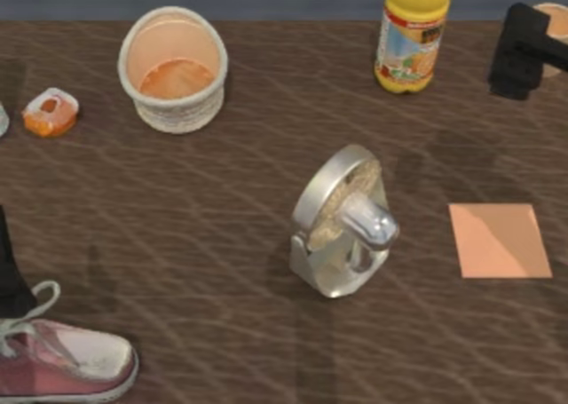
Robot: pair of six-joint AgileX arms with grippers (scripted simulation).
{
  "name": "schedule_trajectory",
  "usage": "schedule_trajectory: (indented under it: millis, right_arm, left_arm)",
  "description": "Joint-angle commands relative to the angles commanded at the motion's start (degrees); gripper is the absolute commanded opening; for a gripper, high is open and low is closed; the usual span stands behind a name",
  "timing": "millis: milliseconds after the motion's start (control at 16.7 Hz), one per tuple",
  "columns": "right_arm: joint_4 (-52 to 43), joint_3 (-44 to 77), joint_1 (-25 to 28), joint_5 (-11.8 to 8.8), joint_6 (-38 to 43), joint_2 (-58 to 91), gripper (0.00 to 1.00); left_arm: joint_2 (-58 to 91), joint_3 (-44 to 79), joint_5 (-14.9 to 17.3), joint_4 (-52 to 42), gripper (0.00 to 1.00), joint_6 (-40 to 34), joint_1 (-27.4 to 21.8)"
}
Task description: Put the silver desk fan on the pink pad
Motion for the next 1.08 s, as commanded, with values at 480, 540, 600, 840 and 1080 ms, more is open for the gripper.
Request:
schedule_trajectory:
  millis: [480,540,600,840,1080]
  right_arm:
    - [-26.3,43.3,10.2,-0.6,26.8,39.6,1.0]
    - [-28.9,47.8,11.1,-0.7,29.7,43.7,1.0]
    - [-31.3,51.8,12.0,-0.9,32.3,47.3,1.0]
    - [-38.3,63.8,14.4,-1.2,40.3,58.0,1.0]
    - [-40.2,66.9,14.9,-1.3,42.4,60.7,1.0]
  left_arm:
    - [0.0,0.0,0.0,0.0,1.0,0.0,0.0]
    - [0.0,0.0,0.0,0.0,1.0,0.0,0.0]
    - [0.0,0.0,0.0,0.0,1.0,0.0,0.0]
    - [0.0,0.0,0.0,0.0,1.0,0.0,0.0]
    - [0.0,0.0,0.0,0.0,1.0,0.0,0.0]
